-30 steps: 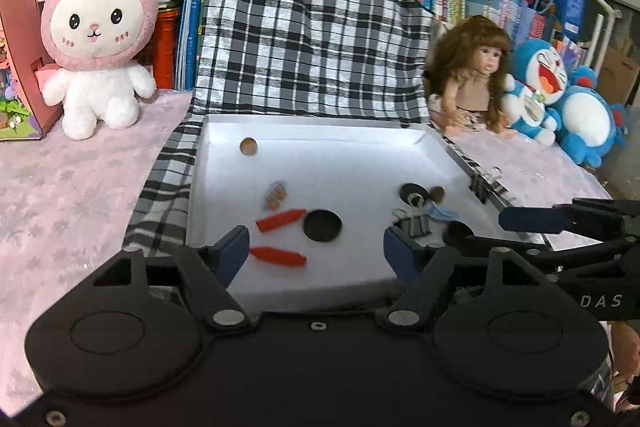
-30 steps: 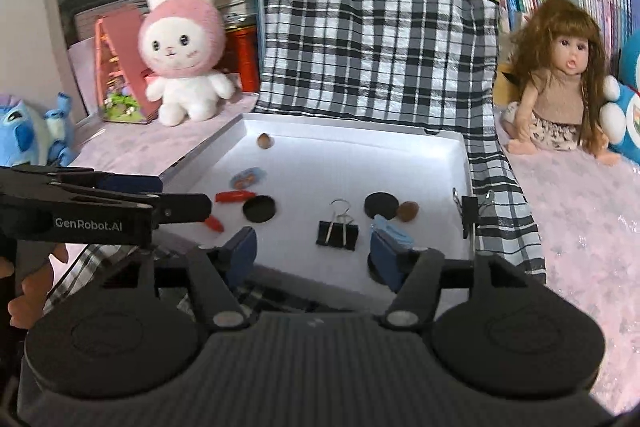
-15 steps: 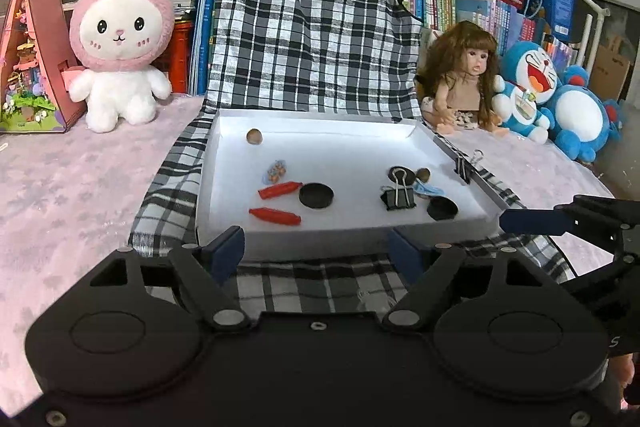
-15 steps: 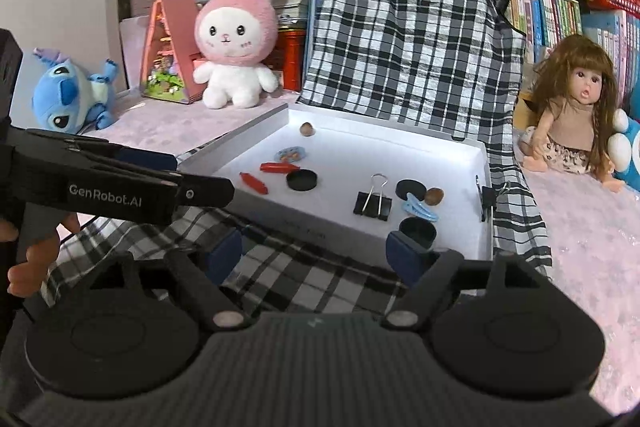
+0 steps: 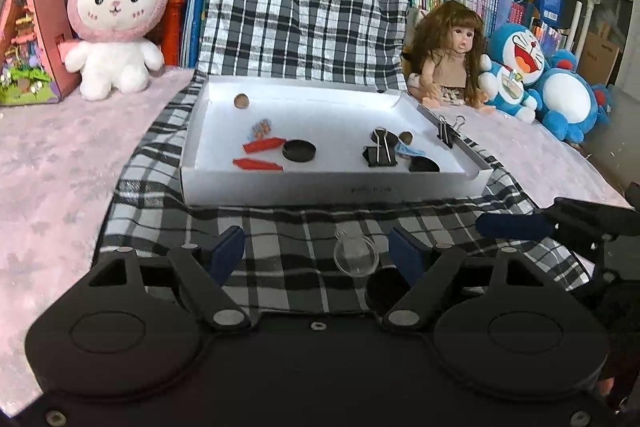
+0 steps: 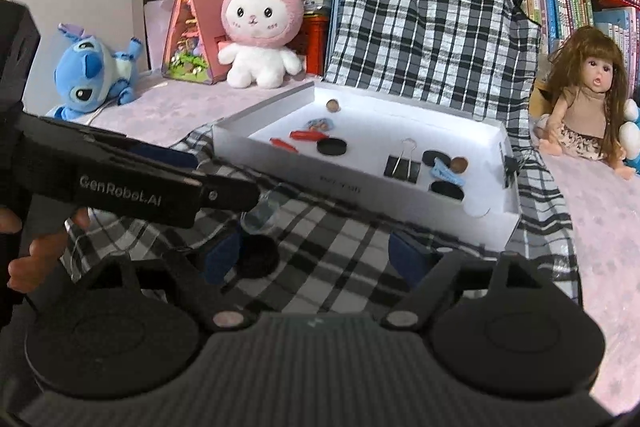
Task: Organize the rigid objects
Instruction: 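Withdraw both open tools from the tray back over the cloth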
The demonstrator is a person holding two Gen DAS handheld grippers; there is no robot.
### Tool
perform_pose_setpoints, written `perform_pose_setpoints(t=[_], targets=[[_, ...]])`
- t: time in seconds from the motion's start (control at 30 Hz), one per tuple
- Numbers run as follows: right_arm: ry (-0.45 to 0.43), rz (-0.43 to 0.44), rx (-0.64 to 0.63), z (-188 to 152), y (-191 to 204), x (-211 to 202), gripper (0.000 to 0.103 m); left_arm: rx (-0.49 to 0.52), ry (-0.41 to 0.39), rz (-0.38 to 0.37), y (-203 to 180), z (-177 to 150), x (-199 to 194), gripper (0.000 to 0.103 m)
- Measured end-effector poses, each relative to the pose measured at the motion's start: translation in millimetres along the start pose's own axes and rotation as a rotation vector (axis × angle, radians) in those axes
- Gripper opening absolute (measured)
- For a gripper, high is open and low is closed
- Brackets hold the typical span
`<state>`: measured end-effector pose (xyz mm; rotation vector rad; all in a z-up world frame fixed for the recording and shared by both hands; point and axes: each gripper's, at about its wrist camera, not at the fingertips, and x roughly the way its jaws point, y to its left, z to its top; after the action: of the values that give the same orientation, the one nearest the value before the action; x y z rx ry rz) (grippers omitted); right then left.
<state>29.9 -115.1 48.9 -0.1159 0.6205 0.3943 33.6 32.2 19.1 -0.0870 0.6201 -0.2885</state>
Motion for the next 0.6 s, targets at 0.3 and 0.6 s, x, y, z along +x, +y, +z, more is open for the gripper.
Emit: perform_pose_setpoints(t=[0.3,0.6], targets=[[0.0,-0.006,-0.018,-12,9,1,0.089,-0.004,0.034,-0.028,-4,-6,5,0.071],[-0.009,0.003,-0.045,-17,22,5,0.089,0.002,0.056,-0.041,-15,-3,20,0.058]])
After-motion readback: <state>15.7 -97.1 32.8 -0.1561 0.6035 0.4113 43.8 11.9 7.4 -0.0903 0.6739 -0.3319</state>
